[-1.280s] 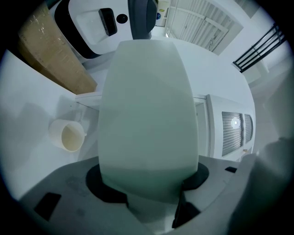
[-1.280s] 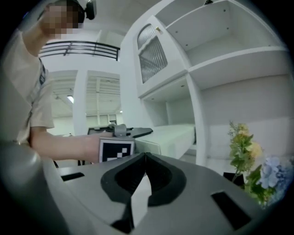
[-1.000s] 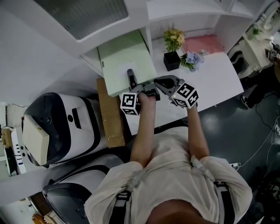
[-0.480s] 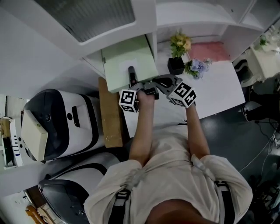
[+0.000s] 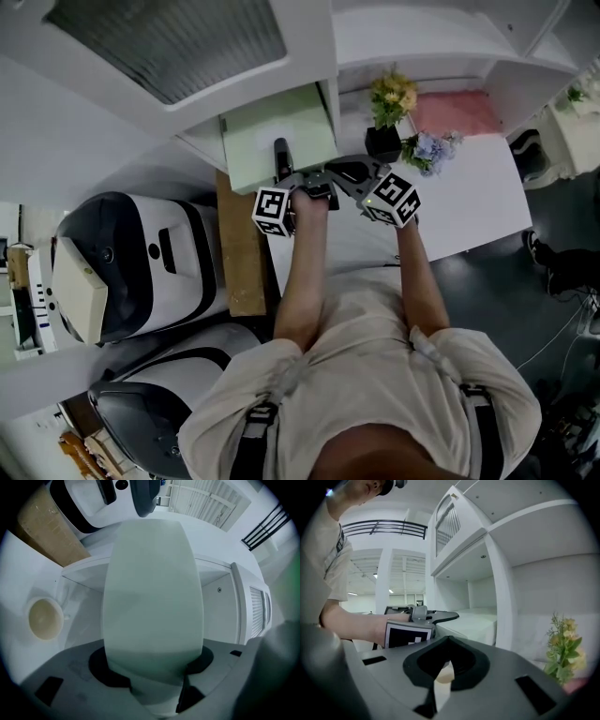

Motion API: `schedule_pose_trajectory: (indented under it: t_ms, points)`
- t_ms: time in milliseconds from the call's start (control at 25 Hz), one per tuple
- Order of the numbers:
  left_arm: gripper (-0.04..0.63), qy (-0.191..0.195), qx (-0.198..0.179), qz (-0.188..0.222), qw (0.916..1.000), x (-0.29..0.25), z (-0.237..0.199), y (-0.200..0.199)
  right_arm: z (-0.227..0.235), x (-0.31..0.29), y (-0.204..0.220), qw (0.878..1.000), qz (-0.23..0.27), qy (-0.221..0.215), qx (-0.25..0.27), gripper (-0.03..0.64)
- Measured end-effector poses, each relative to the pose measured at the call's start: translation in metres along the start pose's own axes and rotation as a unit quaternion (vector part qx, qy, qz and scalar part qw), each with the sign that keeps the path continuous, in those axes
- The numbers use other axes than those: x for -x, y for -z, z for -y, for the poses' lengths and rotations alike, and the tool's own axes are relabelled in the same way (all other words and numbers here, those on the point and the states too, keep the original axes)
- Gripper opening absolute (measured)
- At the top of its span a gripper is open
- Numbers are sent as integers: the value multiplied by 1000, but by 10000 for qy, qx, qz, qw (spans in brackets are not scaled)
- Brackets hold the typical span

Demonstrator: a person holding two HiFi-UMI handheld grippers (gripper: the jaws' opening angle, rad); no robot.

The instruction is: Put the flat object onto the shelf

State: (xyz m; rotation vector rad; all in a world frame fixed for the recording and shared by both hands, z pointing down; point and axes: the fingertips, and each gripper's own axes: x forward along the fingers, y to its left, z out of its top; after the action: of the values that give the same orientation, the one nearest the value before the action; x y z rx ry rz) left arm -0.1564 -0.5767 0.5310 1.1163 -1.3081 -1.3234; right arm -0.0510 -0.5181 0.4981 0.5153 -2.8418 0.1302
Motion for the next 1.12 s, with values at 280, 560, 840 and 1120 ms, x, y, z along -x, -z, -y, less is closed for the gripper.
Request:
schedule_pose_trajectory:
  t_ms: [280,560,840,1120]
  points:
    - [270,-157,-110,172,9997,0,-1,-1,6,0,0,10000,-1,-4,14,67]
    - [276,-60,-205,19,9998,0,2,1,12,0,-3,9991,138,352,-168,67]
    - [276,220,-24,-479,9986,3,3,5,16,-1,-4,9963,94,750,-400,67]
    - [276,463,-58,-1203,9916,21,5,11,20,-1,-4,9897,276,1083,-892,67]
